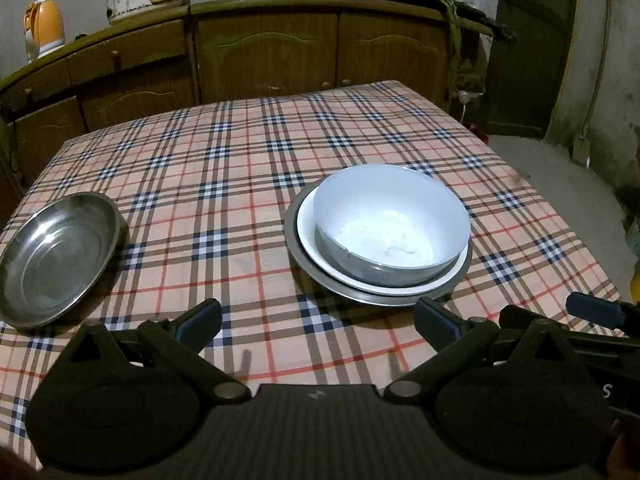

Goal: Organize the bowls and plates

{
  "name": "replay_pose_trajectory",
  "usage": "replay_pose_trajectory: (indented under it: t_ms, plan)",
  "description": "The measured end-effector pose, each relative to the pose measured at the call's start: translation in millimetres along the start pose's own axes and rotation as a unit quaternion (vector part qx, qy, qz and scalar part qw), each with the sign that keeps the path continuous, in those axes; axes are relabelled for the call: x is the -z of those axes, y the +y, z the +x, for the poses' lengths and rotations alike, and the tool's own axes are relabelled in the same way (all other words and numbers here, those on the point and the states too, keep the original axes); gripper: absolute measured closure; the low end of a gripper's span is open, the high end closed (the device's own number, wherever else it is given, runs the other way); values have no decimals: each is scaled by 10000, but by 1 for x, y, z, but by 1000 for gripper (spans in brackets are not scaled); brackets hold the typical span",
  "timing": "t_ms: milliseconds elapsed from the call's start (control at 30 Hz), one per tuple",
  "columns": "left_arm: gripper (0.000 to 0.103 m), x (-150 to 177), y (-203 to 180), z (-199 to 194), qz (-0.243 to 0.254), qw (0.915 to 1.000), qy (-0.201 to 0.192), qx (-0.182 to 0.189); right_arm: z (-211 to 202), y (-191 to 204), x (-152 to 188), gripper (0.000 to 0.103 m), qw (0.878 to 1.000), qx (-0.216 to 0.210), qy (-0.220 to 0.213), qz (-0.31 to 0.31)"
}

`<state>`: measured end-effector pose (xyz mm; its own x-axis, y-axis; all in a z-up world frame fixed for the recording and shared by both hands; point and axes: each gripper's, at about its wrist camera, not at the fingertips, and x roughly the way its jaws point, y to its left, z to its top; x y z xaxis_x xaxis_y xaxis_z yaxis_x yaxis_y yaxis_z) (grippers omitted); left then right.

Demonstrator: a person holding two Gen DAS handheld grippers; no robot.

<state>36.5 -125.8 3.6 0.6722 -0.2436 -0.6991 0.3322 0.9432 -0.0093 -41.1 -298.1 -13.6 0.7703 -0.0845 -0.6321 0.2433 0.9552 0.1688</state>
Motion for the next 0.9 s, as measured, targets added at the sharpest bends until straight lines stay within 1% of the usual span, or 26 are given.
replay_pose_trajectory:
  t_ms: [900]
  plan:
    - [0,2,-1,-2,59,10000,2,20,2,2,4,13,9999,85,124,-16]
